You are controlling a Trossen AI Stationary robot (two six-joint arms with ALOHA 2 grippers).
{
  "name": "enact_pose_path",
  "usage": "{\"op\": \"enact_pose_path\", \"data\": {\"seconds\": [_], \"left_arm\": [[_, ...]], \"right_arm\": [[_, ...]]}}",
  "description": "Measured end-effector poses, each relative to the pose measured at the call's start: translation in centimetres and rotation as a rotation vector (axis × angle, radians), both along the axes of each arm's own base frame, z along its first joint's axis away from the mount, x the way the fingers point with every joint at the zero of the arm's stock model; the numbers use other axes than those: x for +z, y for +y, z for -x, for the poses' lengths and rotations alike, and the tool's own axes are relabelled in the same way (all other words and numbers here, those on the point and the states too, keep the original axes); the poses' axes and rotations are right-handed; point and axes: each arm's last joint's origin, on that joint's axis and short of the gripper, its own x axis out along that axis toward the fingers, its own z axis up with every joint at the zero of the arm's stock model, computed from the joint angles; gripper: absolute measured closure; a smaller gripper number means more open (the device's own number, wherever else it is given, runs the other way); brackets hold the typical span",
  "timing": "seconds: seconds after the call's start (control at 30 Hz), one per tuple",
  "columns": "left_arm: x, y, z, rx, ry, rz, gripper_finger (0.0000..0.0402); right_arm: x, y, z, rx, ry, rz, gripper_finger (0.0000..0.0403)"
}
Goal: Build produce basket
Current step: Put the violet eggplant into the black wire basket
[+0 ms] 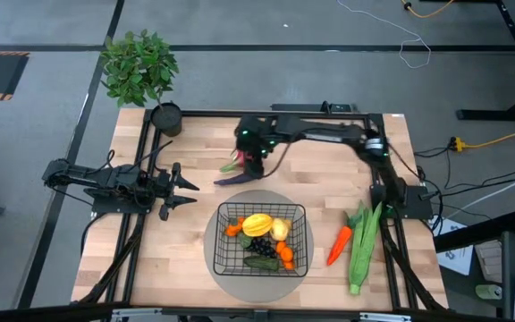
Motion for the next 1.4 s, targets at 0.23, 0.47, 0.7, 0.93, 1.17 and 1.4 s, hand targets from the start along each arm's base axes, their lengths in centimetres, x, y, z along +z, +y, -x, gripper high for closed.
{"op": "enact_pose_path", "data": {"seconds": [0.23,0.47,0.7,0.93,1.17,1.4], "left_arm": [[0.0,0.0,0.0,0.0,0.0,0.0,0.0232],[0.0,0.0,0.0,0.0,0.0,0.0,0.0232],[0.0,0.0,0.0,0.0,0.0,0.0,0.0232],[0.0,0.0,0.0,0.0,0.0,0.0,0.0232],[0.0,0.0,0.0,0.0,0.0,0.0,0.0232],[0.0,0.0,0.0,0.001,0.0,0.0,0.0232]], "right_arm": [[-2.8,1.4,-4.5,0.045,0.028,0.026,0.0188],[-6.2,3.6,-6.1,0.107,0.149,0.225,0.0188],[-8.4,4.5,-6.7,0.129,0.179,0.229,0.0188],[-10.1,4.4,-6.6,0.126,0.237,0.228,0.0188],[-10.3,4.4,-6.7,0.122,0.234,0.223,0.0229],[-9.6,4.6,-6.8,0.091,0.237,0.204,0.0327]]}}
